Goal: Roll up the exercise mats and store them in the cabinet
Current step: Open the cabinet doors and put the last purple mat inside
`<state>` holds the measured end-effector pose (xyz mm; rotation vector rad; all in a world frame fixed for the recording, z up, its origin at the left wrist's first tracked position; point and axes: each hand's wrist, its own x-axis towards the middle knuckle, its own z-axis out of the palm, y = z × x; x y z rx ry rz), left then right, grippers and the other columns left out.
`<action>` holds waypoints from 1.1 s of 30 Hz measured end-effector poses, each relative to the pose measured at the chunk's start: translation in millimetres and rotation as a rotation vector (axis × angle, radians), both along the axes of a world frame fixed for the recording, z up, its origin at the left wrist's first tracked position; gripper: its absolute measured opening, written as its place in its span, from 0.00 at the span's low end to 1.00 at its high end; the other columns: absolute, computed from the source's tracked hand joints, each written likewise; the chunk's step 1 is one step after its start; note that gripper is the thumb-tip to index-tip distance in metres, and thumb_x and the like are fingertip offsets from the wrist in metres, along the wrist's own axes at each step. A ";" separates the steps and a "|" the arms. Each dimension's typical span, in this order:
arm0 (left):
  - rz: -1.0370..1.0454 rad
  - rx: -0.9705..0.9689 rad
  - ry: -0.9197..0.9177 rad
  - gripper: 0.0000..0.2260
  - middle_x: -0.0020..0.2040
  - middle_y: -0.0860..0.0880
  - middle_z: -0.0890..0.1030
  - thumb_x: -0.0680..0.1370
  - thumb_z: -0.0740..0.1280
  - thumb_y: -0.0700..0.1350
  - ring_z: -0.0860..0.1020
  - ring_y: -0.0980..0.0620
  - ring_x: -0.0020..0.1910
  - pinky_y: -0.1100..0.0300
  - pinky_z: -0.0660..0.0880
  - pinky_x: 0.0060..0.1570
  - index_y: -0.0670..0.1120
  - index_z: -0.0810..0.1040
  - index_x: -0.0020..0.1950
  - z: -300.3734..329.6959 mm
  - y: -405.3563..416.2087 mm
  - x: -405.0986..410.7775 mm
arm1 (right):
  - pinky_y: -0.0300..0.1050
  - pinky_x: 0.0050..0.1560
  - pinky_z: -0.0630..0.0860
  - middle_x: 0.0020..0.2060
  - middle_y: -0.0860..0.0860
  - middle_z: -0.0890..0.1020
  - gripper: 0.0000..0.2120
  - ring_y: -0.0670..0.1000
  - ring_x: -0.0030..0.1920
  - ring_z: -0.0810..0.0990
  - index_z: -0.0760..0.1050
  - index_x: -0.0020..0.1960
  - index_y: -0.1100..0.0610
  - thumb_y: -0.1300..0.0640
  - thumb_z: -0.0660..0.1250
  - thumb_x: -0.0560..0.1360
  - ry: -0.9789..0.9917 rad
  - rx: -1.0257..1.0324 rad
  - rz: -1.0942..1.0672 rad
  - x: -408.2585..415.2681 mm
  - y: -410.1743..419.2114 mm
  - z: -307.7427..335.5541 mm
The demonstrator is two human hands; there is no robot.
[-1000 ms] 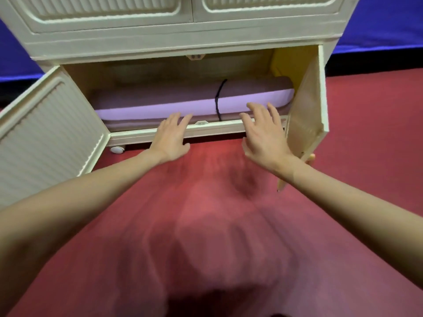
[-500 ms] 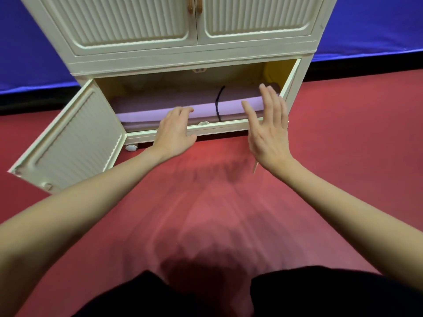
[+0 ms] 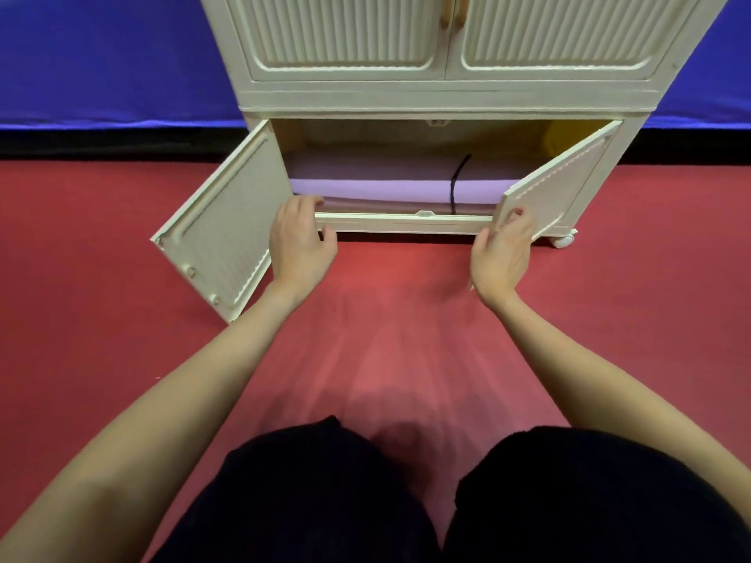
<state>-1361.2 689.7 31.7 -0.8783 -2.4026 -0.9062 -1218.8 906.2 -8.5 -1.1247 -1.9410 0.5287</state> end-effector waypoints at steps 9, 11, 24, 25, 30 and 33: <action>0.610 0.328 0.090 0.25 0.62 0.42 0.72 0.66 0.64 0.43 0.71 0.41 0.62 0.52 0.61 0.64 0.39 0.71 0.62 13.2 -53.5 4.8 | 0.50 0.62 0.67 0.61 0.61 0.71 0.26 0.61 0.62 0.71 0.64 0.64 0.67 0.67 0.67 0.67 0.037 -0.320 0.240 -42.8 -16.5 -1.5; 0.802 0.449 -0.043 0.27 0.65 0.42 0.69 0.65 0.64 0.42 0.69 0.42 0.64 0.49 0.61 0.63 0.41 0.69 0.65 15.5 -59.5 -1.6 | 0.48 0.62 0.66 0.62 0.61 0.71 0.26 0.61 0.62 0.71 0.64 0.65 0.67 0.67 0.66 0.68 0.037 -0.335 0.252 -48.2 -14.7 1.2; 0.625 0.305 -0.353 0.08 0.53 0.34 0.77 0.78 0.57 0.36 0.74 0.36 0.54 0.45 0.67 0.51 0.34 0.70 0.54 -33.6 -87.3 -11.7 | 0.54 0.48 0.70 0.56 0.62 0.75 0.12 0.63 0.55 0.75 0.67 0.60 0.65 0.61 0.59 0.78 -0.123 -0.095 0.305 -37.9 9.1 -6.1; 0.527 0.237 -0.286 0.06 0.49 0.35 0.76 0.78 0.57 0.36 0.74 0.36 0.51 0.45 0.67 0.49 0.35 0.70 0.52 -37.9 -88.9 -4.3 | 0.54 0.45 0.69 0.53 0.61 0.76 0.10 0.64 0.52 0.76 0.67 0.58 0.64 0.59 0.58 0.80 -0.150 -0.041 0.302 -34.0 13.4 -8.8; 0.041 -0.126 -0.169 0.11 0.41 0.47 0.75 0.82 0.61 0.49 0.75 0.46 0.40 0.52 0.70 0.41 0.43 0.69 0.46 -49.2 -88.4 10.5 | 0.55 0.43 0.71 0.47 0.62 0.80 0.09 0.66 0.48 0.78 0.69 0.55 0.62 0.58 0.60 0.79 -0.299 0.017 0.393 -23.6 40.4 -6.8; -0.033 -0.202 -0.177 0.16 0.39 0.49 0.79 0.80 0.62 0.56 0.78 0.47 0.37 0.51 0.74 0.40 0.43 0.71 0.43 -44.6 -75.8 7.7 | 0.55 0.44 0.74 0.43 0.60 0.82 0.06 0.64 0.46 0.79 0.72 0.50 0.61 0.59 0.64 0.76 -0.343 0.032 0.487 -22.4 50.4 3.3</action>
